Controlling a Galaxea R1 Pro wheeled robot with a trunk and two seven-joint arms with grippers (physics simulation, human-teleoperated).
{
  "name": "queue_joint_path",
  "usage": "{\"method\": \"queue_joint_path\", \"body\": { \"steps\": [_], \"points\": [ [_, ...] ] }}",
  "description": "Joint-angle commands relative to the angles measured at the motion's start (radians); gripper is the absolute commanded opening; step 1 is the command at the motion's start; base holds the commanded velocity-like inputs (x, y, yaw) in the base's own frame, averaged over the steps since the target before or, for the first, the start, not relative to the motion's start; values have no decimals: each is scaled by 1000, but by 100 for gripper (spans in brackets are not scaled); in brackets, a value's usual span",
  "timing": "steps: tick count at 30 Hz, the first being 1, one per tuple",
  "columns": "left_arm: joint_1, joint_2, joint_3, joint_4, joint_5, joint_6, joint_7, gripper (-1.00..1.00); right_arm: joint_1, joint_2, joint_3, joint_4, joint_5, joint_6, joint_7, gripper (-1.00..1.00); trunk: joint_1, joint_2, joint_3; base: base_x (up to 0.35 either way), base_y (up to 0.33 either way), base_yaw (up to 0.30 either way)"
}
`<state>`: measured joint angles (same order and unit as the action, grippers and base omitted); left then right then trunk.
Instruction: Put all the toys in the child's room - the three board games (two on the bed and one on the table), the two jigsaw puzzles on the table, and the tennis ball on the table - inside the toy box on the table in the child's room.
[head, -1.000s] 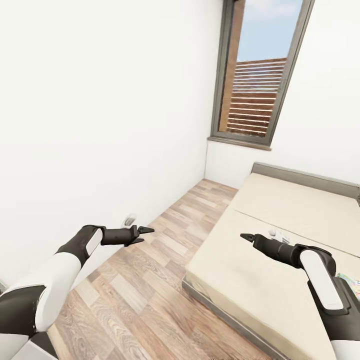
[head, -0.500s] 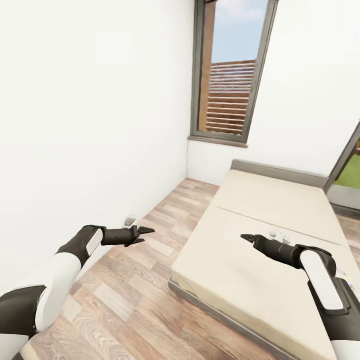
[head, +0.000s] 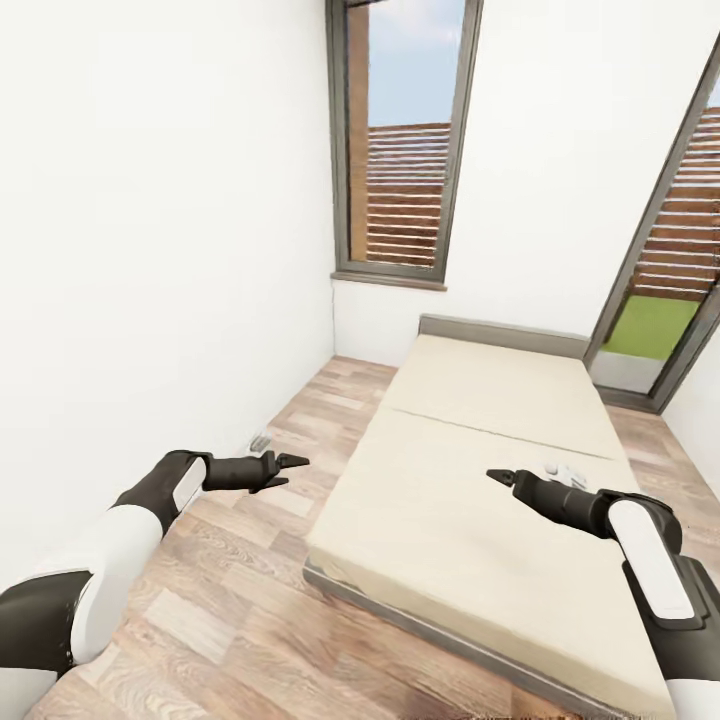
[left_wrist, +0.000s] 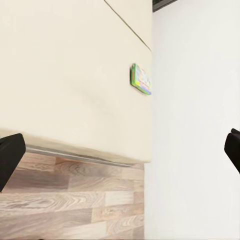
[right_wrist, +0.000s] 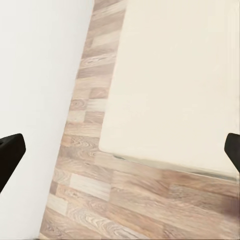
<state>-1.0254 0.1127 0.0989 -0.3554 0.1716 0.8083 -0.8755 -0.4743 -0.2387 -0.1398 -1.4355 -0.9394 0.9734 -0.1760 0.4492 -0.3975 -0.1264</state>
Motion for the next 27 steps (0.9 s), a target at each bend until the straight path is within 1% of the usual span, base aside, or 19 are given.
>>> {"method": "queue_joint_path", "body": {
  "steps": [1, 11, 22, 27],
  "points": [
    [-1, 0, 4, 0, -1, 5, -3, 100, -1, 0, -1, 0, -10, 4, -10, 100, 1, -3, -2, 0, -129, -280],
    [-1, -1, 4, 0, -1, 5, -3, 100, -1, 1, -3, 1, -9, 6, -10, 100, 1, -3, -2, 0, -40, -280],
    [0, -1, 4, 0, -1, 5, -2, 100, -1, 0, -4, 1, -9, 5, -10, 100, 1, -3, -2, 0, -76, -280],
    [-1, -1, 4, 0, -1, 5, -2, 100, -1, 1, -13, 1, -8, 5, -10, 100, 1, -3, -2, 0, -9, -280]
  ]
}}
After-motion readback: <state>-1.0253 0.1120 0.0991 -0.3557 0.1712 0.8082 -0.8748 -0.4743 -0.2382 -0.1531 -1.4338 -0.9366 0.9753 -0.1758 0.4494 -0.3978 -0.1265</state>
